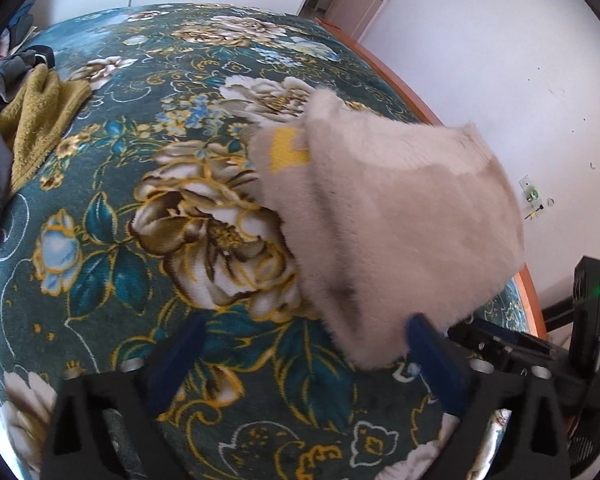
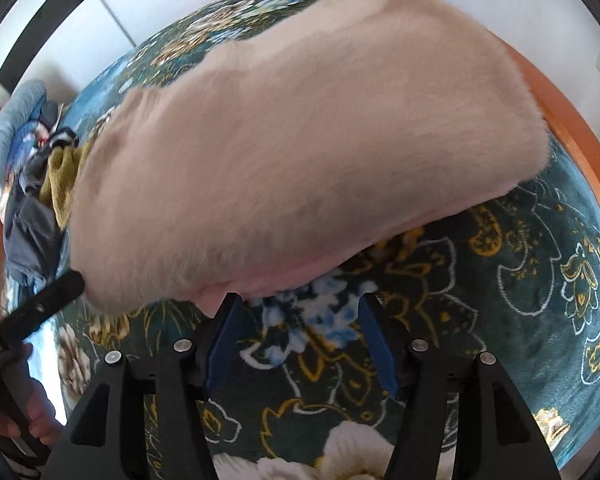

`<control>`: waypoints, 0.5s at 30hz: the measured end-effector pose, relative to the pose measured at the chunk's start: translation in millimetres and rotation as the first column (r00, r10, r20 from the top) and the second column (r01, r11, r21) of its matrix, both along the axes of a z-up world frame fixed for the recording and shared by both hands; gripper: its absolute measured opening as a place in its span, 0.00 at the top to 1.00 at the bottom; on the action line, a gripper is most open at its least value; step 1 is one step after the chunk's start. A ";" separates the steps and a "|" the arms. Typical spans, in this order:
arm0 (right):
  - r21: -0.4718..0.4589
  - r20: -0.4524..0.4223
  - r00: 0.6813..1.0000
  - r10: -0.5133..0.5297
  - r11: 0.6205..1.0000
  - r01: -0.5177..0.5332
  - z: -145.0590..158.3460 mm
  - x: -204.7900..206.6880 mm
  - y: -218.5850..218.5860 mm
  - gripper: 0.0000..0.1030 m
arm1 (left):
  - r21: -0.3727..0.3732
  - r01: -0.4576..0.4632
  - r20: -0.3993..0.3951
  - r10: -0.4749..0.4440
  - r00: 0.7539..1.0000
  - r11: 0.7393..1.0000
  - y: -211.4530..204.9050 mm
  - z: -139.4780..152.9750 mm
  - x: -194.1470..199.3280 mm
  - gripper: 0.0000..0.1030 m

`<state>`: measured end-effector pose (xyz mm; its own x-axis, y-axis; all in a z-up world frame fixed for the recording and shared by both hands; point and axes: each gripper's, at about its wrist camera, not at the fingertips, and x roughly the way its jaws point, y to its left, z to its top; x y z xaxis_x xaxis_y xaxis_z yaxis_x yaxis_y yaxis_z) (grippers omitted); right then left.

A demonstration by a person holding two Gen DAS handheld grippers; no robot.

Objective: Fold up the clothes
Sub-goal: 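Open both grippers and release the sweater on the pink blanket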

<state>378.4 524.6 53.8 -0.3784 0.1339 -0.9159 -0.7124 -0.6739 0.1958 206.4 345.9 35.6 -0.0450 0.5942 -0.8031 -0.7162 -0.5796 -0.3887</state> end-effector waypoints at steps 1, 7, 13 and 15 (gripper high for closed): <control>0.009 0.002 1.000 -0.004 1.000 0.004 -1.1 -1.4 -2.8 0.31 | 0.000 -0.002 0.002 0.002 1.000 1.000 -0.4 -1.0 -1.3 0.00; 0.042 0.038 0.999 -0.019 0.999 0.017 -8.7 -8.9 -17.7 0.12 | -0.017 0.024 -0.035 -0.024 0.999 1.000 -3.2 -2.9 0.3 0.00; 0.052 0.070 0.996 -0.058 0.997 0.055 -14.9 -10.5 -23.0 0.03 | -0.030 0.054 -0.018 -0.055 0.998 0.998 3.5 -7.9 4.2 0.00; 0.069 0.077 0.995 -0.060 0.996 0.054 -14.5 -10.5 -24.9 0.02 | -0.039 0.066 -0.026 -0.067 0.997 0.997 5.3 -9.2 8.0 0.00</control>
<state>367.9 499.7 39.3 -0.2957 0.2150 -0.9308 -0.7614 -0.6415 0.0937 214.3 351.2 26.4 -0.0288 0.5655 -0.8243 -0.7638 -0.5444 -0.3468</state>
